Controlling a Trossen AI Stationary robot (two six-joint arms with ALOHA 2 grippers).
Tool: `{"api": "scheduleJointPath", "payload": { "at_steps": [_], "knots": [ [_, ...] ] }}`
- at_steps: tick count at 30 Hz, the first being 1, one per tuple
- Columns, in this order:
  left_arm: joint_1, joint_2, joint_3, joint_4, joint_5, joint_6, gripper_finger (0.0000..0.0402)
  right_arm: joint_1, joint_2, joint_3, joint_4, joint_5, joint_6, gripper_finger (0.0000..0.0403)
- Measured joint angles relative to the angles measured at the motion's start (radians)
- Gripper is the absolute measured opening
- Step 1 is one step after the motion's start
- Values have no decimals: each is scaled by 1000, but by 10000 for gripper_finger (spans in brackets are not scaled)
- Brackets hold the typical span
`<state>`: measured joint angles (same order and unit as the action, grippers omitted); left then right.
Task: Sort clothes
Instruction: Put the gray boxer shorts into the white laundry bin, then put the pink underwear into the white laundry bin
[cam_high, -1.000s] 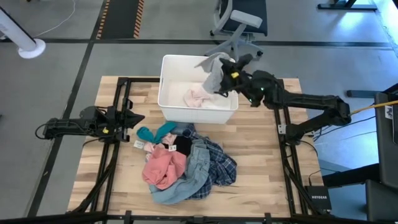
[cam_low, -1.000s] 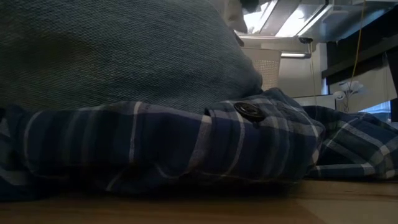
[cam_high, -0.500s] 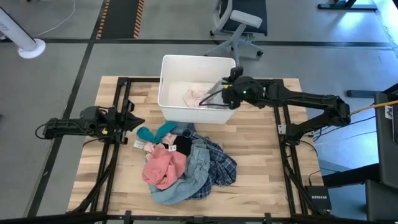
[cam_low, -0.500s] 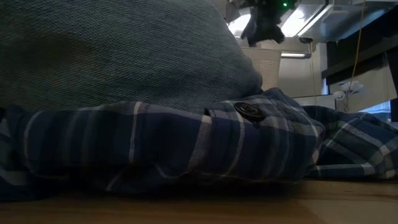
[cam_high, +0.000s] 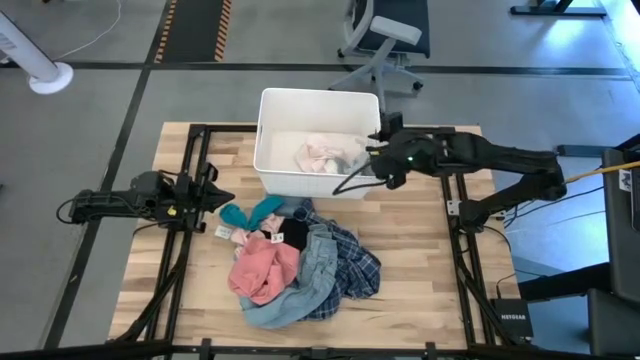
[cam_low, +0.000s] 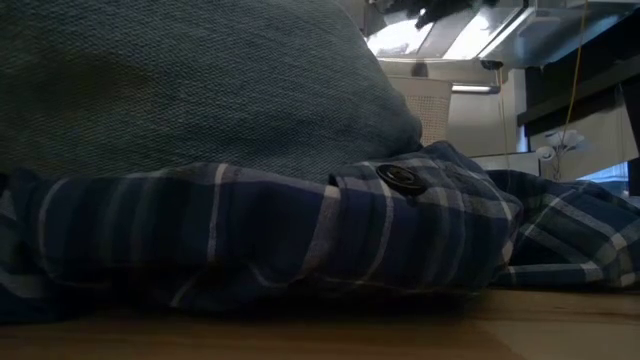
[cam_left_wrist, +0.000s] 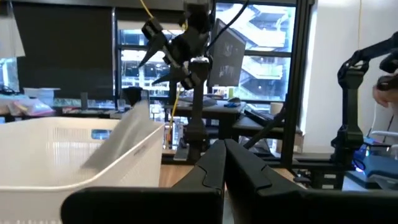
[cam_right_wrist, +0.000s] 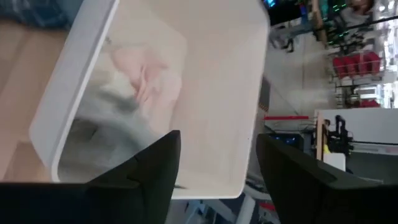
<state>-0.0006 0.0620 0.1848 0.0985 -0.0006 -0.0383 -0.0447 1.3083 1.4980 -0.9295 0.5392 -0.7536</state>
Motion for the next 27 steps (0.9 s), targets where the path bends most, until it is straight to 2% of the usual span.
{"api": "scheduleJointPath", "payload": {
  "at_steps": [3, 7, 10, 14, 19, 23, 27],
  "knots": [
    [0, 0, 0, 2, 0, -12, 0, 29, -1, 21, 3, -43, 24, 230],
    [0, 0, 0, 25, 0, 11, 0, 86, 0, -10, 84, -182, 73, 230],
    [0, 0, 0, 43, 0, 24, 0, 149, 9, -87, 224, -275, 80, 230],
    [0, 0, 0, 44, 0, 24, 0, 236, 54, -207, 447, -324, 64, 230],
    [0, 0, 0, 56, -3, 22, 0, 314, 167, -301, 672, -325, 42, 230],
    [0, 0, 0, 58, -3, 23, 0, 345, 302, -303, 788, -334, 41, 230],
    [0, 0, 0, 60, -3, 25, 0, 346, 438, -262, 857, -396, 37, 230]
  ]
}}
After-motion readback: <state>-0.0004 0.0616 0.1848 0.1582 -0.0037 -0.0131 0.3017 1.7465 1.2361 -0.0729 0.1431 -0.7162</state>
